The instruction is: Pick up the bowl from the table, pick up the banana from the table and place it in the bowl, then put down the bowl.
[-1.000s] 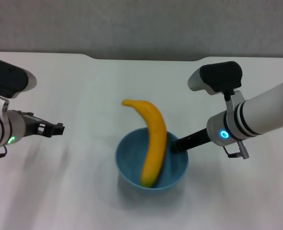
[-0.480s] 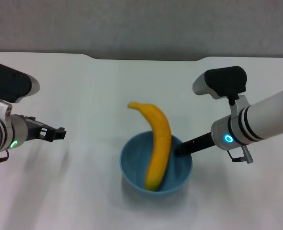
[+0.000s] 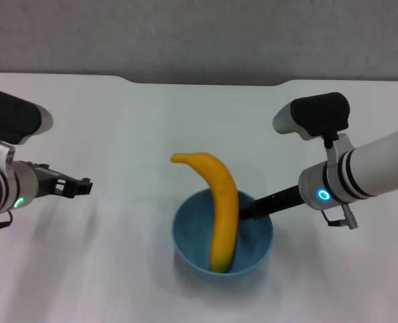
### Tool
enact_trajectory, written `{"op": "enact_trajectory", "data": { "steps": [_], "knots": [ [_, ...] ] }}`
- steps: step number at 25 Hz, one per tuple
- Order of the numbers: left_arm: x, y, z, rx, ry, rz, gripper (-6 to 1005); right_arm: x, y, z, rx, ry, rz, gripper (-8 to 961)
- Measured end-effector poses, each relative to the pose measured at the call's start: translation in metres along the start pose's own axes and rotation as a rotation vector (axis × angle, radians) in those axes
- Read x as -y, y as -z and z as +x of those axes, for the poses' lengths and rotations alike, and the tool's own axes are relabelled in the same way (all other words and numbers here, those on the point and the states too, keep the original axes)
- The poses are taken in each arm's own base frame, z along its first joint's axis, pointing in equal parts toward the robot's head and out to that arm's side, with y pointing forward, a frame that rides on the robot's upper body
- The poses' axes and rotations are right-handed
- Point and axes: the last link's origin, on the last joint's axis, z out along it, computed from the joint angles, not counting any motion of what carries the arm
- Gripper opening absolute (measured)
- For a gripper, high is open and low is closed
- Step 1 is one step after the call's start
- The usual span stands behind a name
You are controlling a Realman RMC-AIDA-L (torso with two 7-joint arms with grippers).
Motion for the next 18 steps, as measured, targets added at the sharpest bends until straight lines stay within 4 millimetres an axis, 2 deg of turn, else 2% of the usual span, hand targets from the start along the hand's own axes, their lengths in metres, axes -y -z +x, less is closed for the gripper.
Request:
{"op": "enact_trajectory", "data": {
  "steps": [3,8,12,16,18],
  "knots": [
    [0.000,0.000,0.000,0.000,0.003,0.000,881,-0.003,0.002,0.000,0.027,0.023,-0.015,308],
    [0.005,0.003,-0.006,-0.005,0.043,0.008,880,-0.006,0.011,0.001,0.088,0.049,-0.035,546],
    [0.007,0.007,-0.005,-0.026,0.078,0.001,880,0.005,0.025,0.009,0.136,0.060,-0.010,795],
    [0.009,0.015,-0.005,-0.069,0.096,0.004,880,0.012,0.036,0.016,0.171,0.067,0.016,831],
    [0.009,0.019,-0.004,-0.104,0.109,-0.002,880,0.021,0.051,0.019,0.237,0.088,0.057,849]
  ]
}}
